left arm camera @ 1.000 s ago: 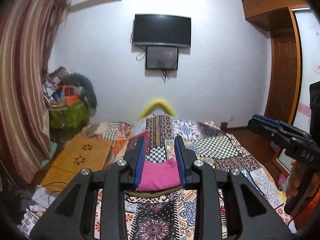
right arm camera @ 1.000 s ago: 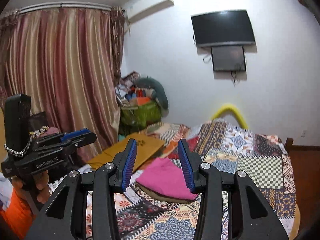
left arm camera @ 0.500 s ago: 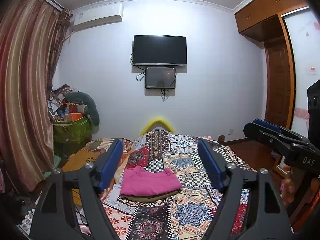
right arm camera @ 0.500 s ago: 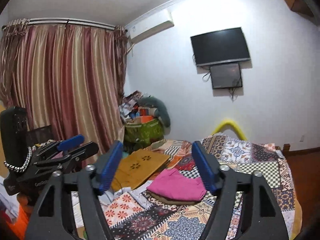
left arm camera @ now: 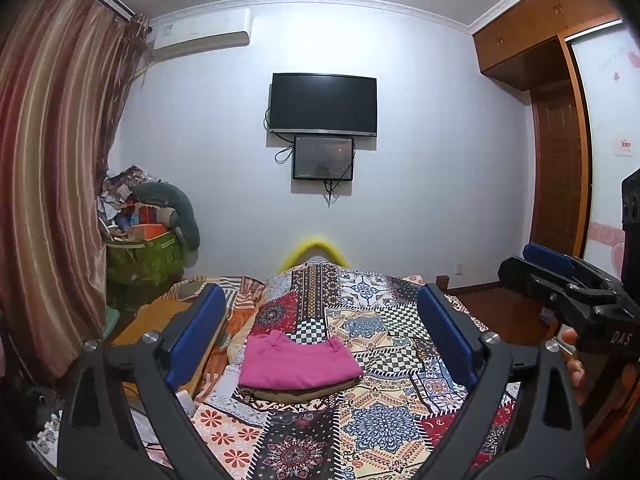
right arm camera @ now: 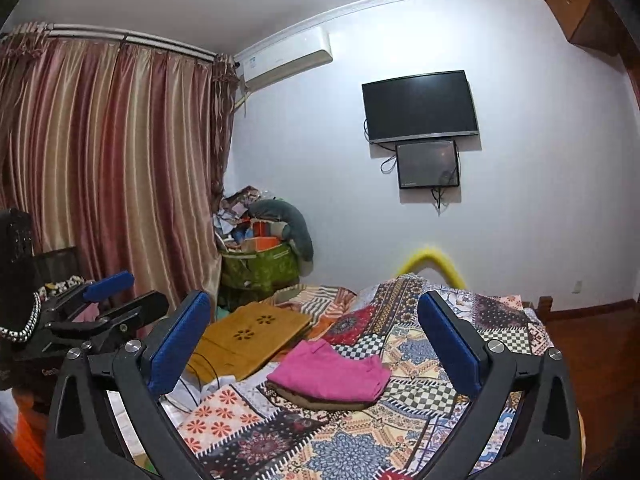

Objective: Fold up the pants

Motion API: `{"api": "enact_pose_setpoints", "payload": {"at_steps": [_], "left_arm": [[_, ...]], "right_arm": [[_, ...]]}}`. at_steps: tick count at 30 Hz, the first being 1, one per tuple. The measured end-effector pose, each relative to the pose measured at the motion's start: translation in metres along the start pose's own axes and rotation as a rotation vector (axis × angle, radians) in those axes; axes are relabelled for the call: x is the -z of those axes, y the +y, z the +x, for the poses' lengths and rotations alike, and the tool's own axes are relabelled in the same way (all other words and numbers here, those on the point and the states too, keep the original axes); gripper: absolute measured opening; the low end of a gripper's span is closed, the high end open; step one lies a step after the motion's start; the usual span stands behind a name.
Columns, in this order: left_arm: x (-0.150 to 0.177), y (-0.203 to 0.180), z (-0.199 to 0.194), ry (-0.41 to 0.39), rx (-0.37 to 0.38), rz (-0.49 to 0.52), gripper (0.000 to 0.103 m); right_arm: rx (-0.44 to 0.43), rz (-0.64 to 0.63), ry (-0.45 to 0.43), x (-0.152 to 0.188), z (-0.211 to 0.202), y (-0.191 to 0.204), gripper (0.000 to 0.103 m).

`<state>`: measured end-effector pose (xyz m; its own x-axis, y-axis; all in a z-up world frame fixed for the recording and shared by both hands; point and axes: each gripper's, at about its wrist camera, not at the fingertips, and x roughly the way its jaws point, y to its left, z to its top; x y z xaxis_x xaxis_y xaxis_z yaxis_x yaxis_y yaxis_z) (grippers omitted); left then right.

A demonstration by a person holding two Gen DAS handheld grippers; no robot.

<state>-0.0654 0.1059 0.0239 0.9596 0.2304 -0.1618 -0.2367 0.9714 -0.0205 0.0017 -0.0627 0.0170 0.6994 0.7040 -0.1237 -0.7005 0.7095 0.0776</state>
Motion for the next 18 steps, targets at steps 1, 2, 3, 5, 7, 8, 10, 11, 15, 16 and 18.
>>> {"api": "enact_pose_setpoints", "payload": {"at_steps": [1, 2, 3, 5, 7, 8, 10, 11, 15, 16, 18], "left_arm": [[0.0004, 0.0002, 0.0006, 0.001, 0.001, -0.001, 0.098], [0.0004, -0.0003, 0.0009, 0.004, 0.002, -0.002, 0.098], [0.0008, -0.0002, 0.001, 0.005, 0.001, -0.003, 0.098], [0.0014, 0.0, 0.0019, 0.005, -0.002, -0.003, 0.098], [0.0021, 0.0003, 0.0028, 0.004, -0.005, -0.005, 0.098], [0.0023, 0.0005, 0.0032, 0.004, -0.004, -0.007, 0.098], [0.0022, 0.0006, 0.0046, 0.007, -0.002, -0.011, 0.098], [0.0023, 0.0006, 0.0053, 0.008, -0.002, -0.012, 0.098], [0.0029, 0.0, 0.0067, 0.011, 0.002, -0.012, 0.098], [0.0032, -0.0006, 0.0068, 0.011, 0.003, -0.011, 0.098], [0.0034, -0.0012, 0.0072, 0.01, 0.003, -0.01, 0.098]], "right_arm": [[-0.001, -0.002, 0.003, 0.0004, 0.0, 0.0005, 0.103], [-0.003, -0.003, 0.004, 0.0017, -0.0003, 0.0009, 0.103], [-0.004, -0.004, 0.005, 0.0019, -0.0005, 0.001, 0.103], [-0.003, -0.005, 0.006, 0.002, -0.0006, 0.0007, 0.103], [-0.003, -0.003, 0.007, 0.0021, -0.001, 0.0, 0.103], [-0.004, -0.001, 0.007, 0.0025, -0.0013, -0.0005, 0.103], [-0.003, 0.003, 0.009, 0.0021, -0.0015, -0.0015, 0.103], [-0.003, 0.005, 0.009, 0.0026, -0.0017, -0.0016, 0.103], [-0.002, 0.009, 0.013, 0.0033, -0.0023, -0.003, 0.103], [-0.002, 0.01, 0.013, 0.003, -0.0025, -0.003, 0.103], [0.002, 0.01, 0.011, 0.0028, -0.0026, -0.0034, 0.103]]}}
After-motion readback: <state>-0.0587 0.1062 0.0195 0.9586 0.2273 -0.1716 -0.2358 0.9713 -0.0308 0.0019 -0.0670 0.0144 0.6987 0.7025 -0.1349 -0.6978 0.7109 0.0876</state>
